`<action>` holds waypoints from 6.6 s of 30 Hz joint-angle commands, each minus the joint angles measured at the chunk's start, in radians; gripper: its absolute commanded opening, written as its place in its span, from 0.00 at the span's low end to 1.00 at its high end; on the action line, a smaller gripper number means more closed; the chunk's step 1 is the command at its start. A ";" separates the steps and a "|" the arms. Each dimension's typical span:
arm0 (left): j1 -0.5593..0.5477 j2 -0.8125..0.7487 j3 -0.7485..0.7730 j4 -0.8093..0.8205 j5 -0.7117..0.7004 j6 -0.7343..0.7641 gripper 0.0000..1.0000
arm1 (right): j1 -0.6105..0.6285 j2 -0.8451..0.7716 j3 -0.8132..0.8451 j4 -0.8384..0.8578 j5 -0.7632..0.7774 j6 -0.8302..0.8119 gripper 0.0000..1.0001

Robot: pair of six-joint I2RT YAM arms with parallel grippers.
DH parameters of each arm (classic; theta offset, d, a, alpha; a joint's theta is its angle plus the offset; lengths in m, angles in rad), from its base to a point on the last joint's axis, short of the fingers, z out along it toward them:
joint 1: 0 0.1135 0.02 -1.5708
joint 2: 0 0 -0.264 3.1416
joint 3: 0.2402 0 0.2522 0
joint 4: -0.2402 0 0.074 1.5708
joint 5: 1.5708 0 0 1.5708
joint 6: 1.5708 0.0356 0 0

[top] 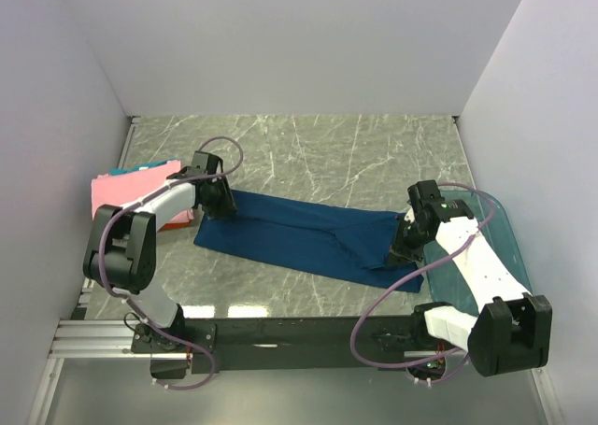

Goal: Fold and stack the t-shirts
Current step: Fold the tshirt

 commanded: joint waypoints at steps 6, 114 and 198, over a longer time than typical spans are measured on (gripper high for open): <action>-0.001 -0.092 0.000 -0.012 -0.008 -0.021 0.44 | 0.005 0.002 0.005 0.009 0.003 -0.010 0.00; -0.001 0.210 0.165 0.121 0.058 0.011 0.44 | 0.488 0.562 0.249 0.138 -0.077 -0.086 0.00; 0.133 0.461 0.399 0.103 0.096 0.017 0.44 | -0.055 0.592 0.335 0.406 0.314 -0.014 0.53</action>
